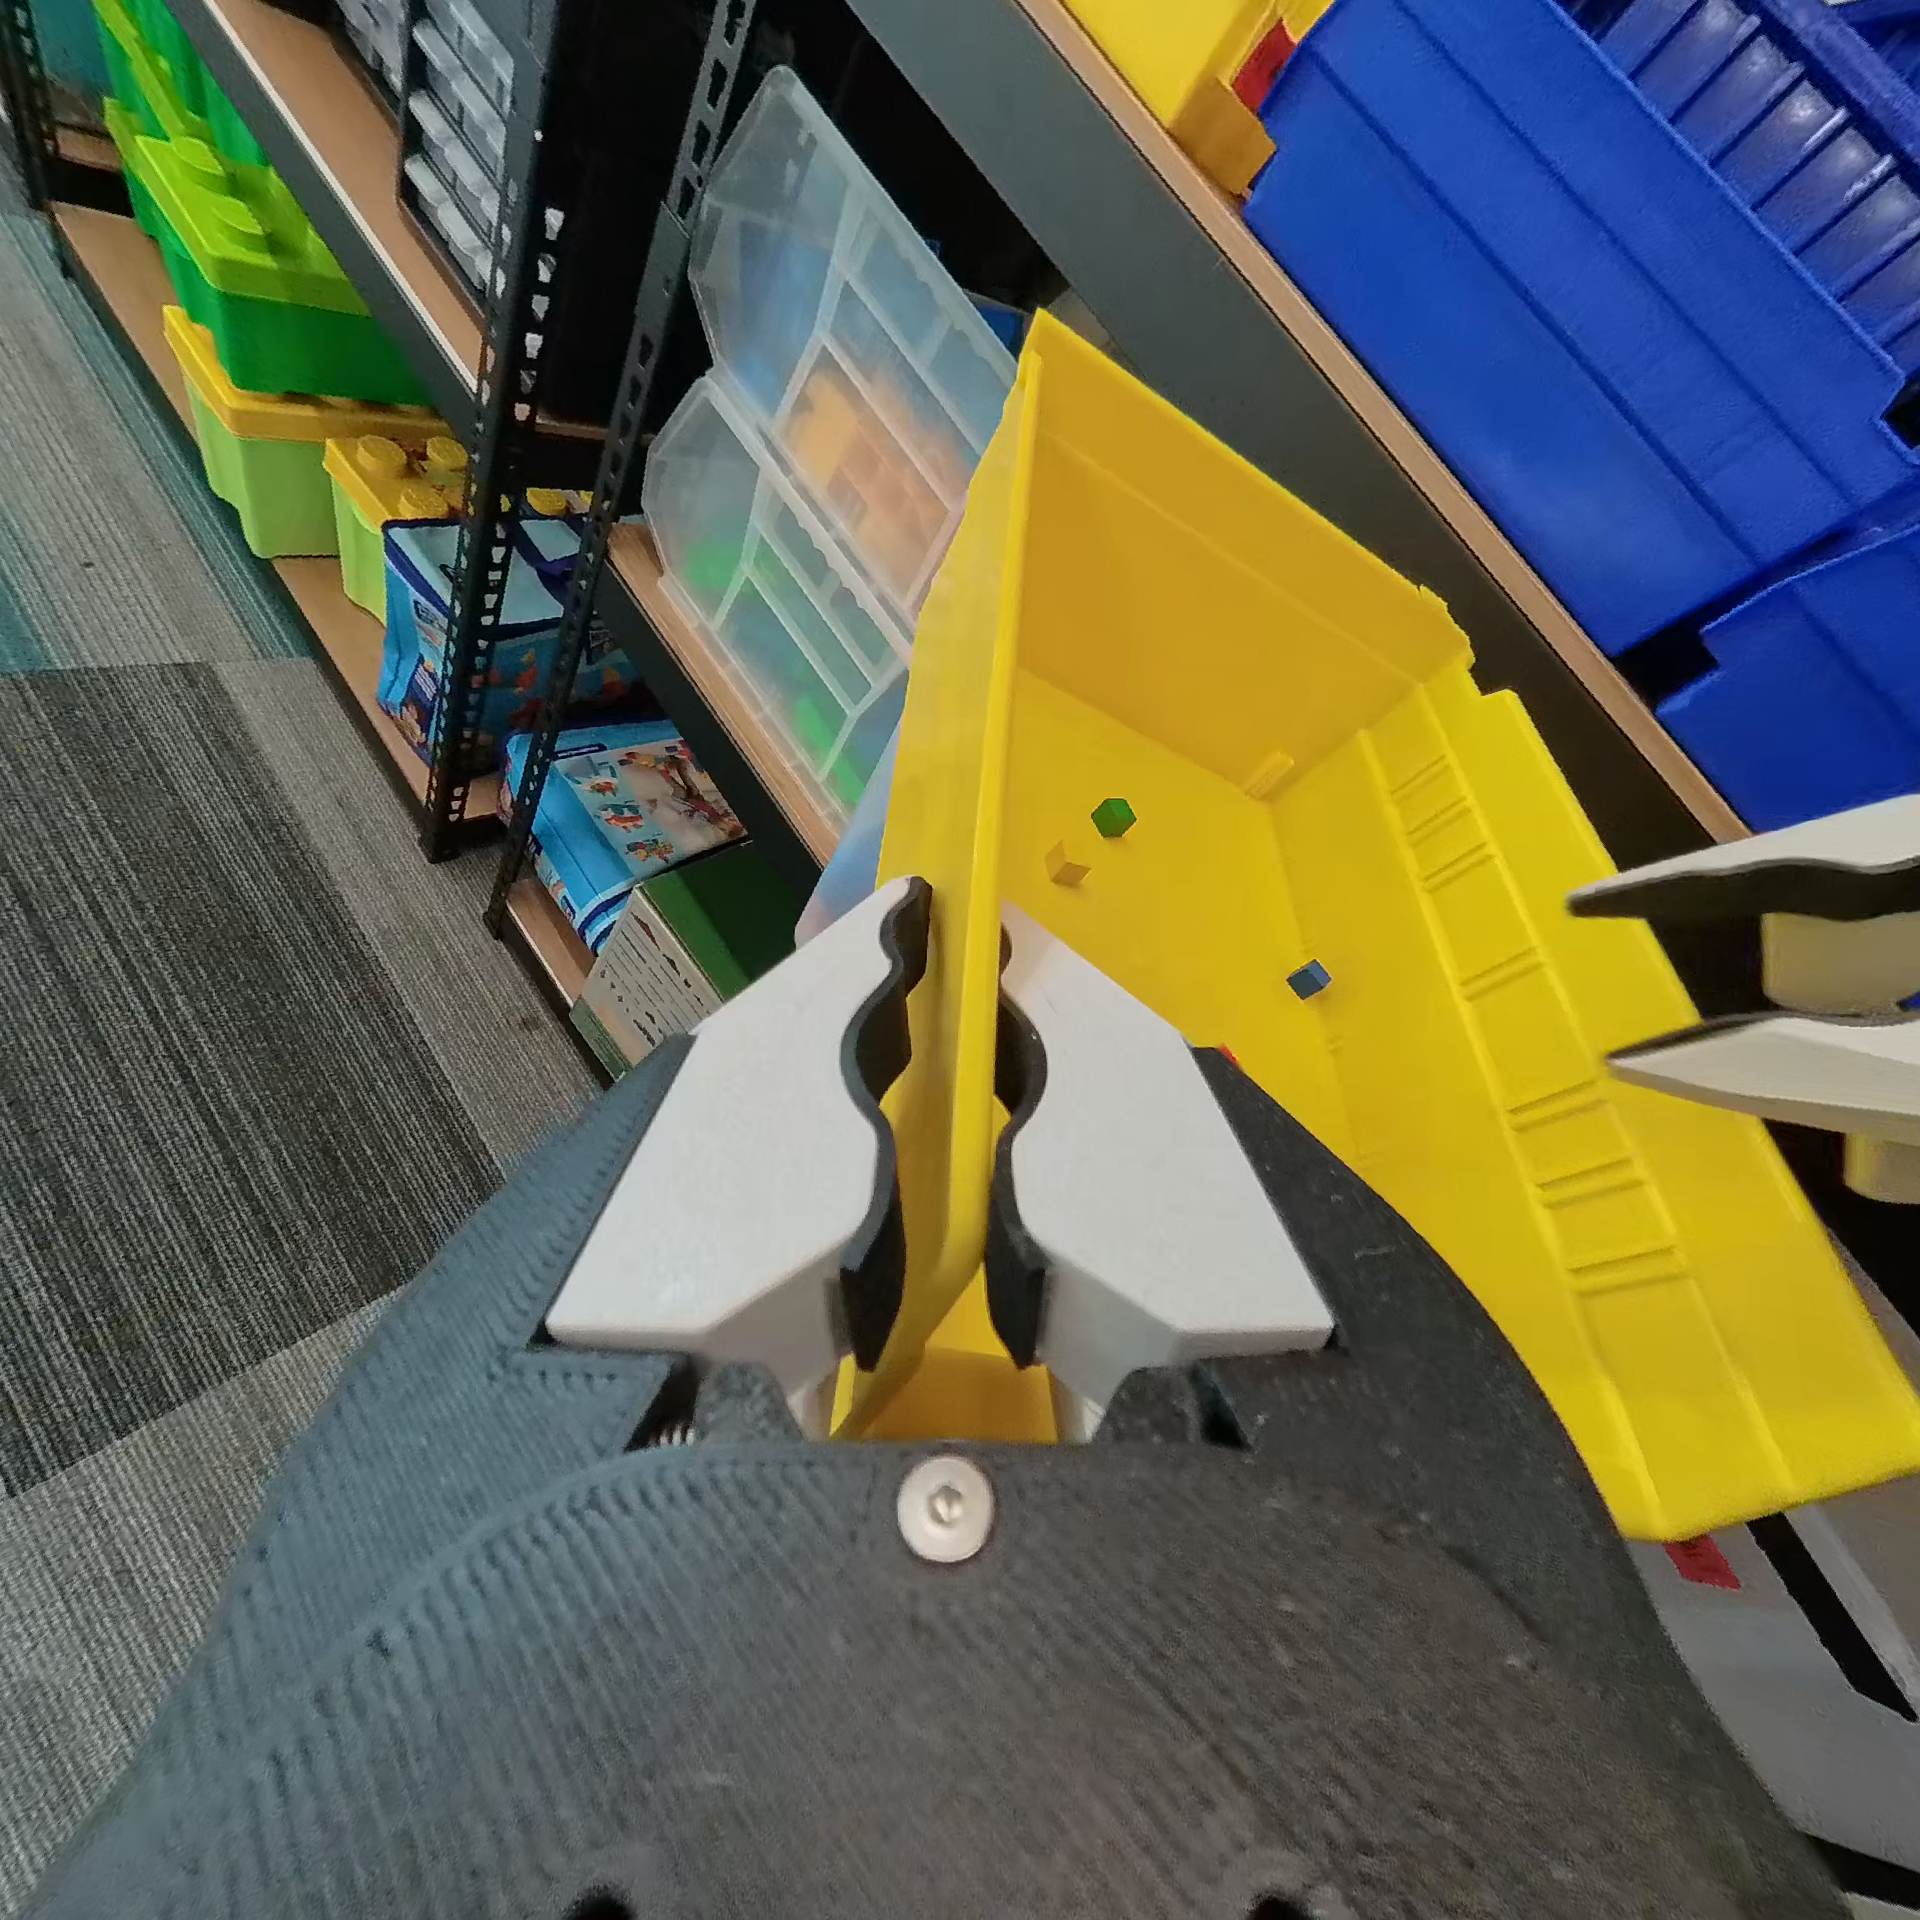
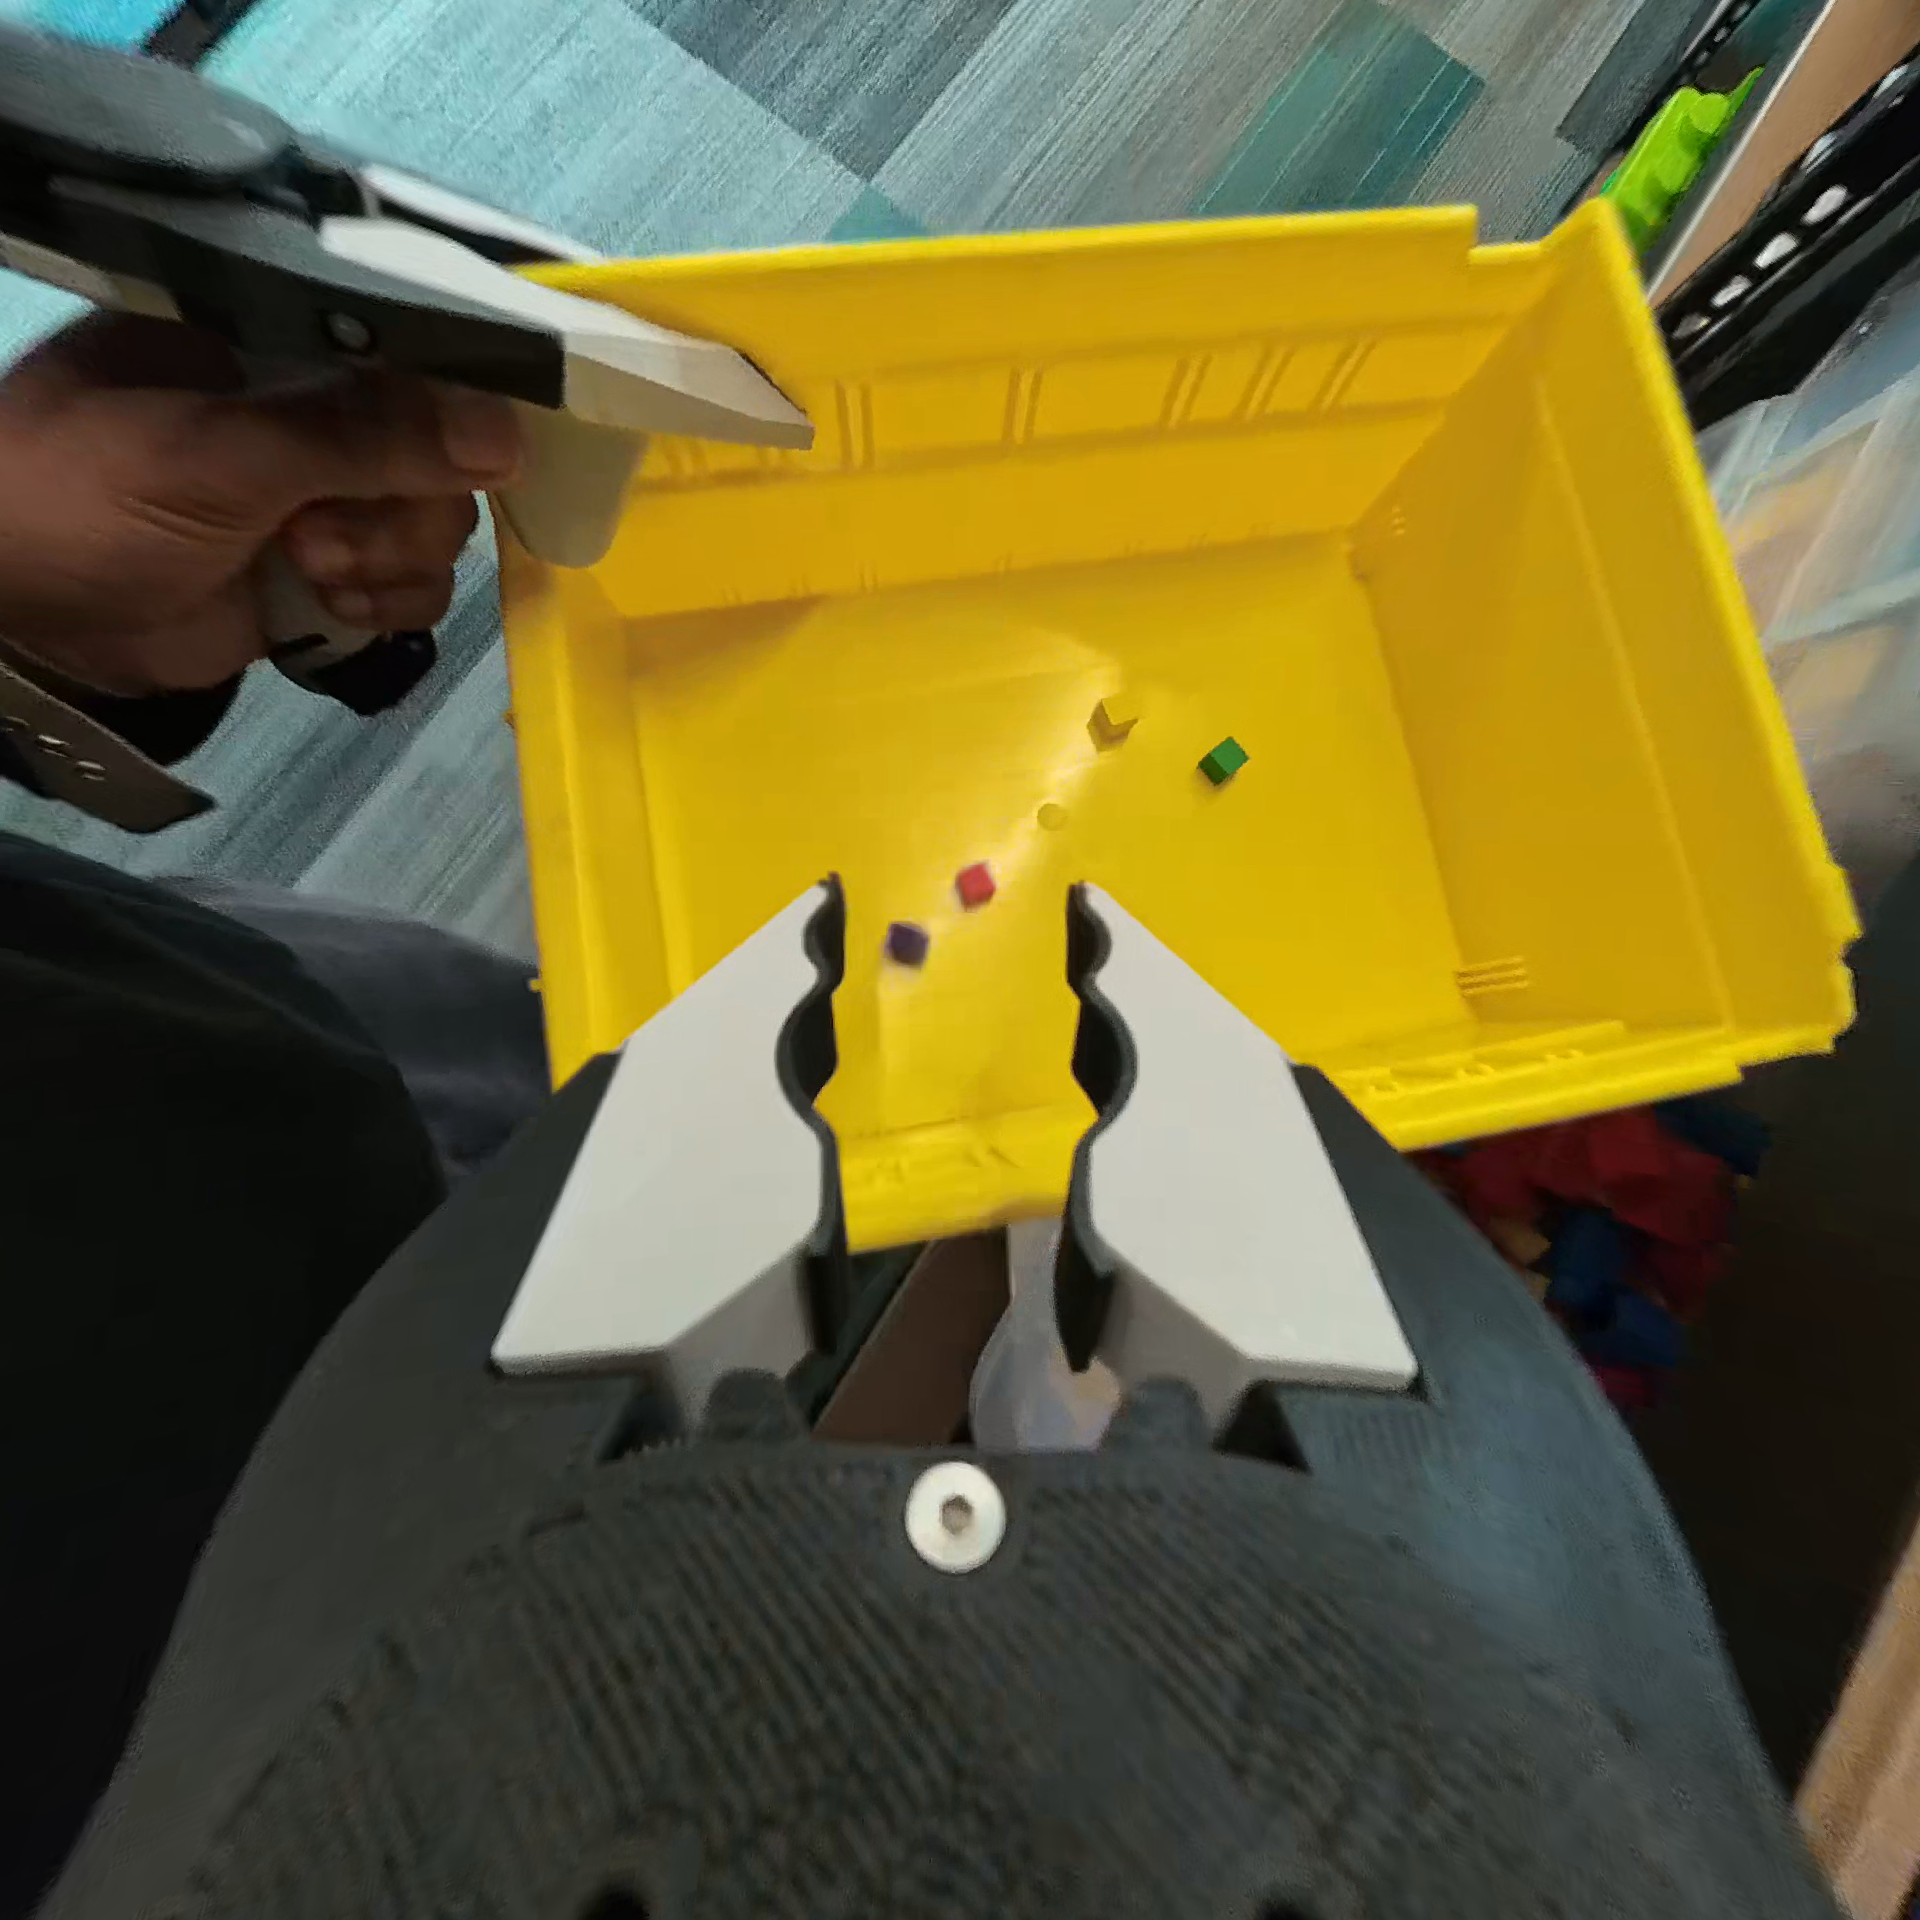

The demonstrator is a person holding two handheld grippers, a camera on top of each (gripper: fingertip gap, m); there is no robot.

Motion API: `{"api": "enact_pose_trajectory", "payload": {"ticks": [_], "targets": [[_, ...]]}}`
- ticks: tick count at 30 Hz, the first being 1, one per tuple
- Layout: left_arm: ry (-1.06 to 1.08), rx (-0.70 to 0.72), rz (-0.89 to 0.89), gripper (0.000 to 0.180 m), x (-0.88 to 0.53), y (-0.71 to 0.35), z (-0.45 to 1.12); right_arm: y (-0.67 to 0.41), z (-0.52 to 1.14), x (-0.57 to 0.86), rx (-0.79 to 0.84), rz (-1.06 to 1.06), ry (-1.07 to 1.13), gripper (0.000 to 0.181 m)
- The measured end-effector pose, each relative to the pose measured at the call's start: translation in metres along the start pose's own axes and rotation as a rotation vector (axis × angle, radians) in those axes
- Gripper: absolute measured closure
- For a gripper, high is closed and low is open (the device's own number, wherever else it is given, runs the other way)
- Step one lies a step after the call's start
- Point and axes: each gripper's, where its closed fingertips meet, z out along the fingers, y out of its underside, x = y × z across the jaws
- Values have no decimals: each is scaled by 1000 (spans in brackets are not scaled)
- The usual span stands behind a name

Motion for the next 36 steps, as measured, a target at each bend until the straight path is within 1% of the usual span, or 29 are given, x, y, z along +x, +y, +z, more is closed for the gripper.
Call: {"api": "enact_pose_trajectory", "payload": {"ticks": [3, 6, 10, 13, 15, 16, 17, 19, 20, 24, 26, 27, 29, 31, 36], "targets": [[5, -1, 3, 179, 1, -1, 3, -6, -39, 10, 71, 58, 21, 139], [16, 6, 7, 179, 4, -3, 7, -6, -110, 47, 139, 98, 159, 139], [32, 11, 9, 179, 8, -6, 12, 14, -258, 131, 255, 211, 481, 140], [26, -2, 1, 179, 7, -3, 17, 66, -387, 200, 306, 331, 777, 143], [20, -12, 3, 179, 7, -1, 21, 116, -455, 242, 293, 427, 923, 146], [18, -16, 7, 180, 7, 0, 23, 149, -477, 261, 239, 483, 959, 148], [17, -19, 11, 180, 8, 1, 25, 185, -488, 276, 141, 548, 958, 148], [16, -18, 18, 180, 11, 2, 27, 250, -487, 290, -91, 673, 854, 144], [16, -17, 19, 180, 12, 3, 27, 270, -482, 293, -170, 699, 800, 145], [11, -12, 3, 180, 16, 4, 29, 308, -465, 310, -399, 630, 675, 146], [7, -10, 2, 180, 19, 4, 31, 318, -450, 311, -480, 634, 551, 143], [1, -7, 6, 180, 19, 4, 32, 324, -446, 314, -524, 639, 515, 141], [-5, 1, 10, 180, 20, 2, 31, 334, -444, 325, -592, 656, 487, 143], [-12, 5, 4, 180, 20, 3, 29, 338, -439, 334, -615, 686, 448, 143], [-36, 18, -1, 180, 21, 5, 26, 356, -431, 349, -698, 651, 389, 144]]}}
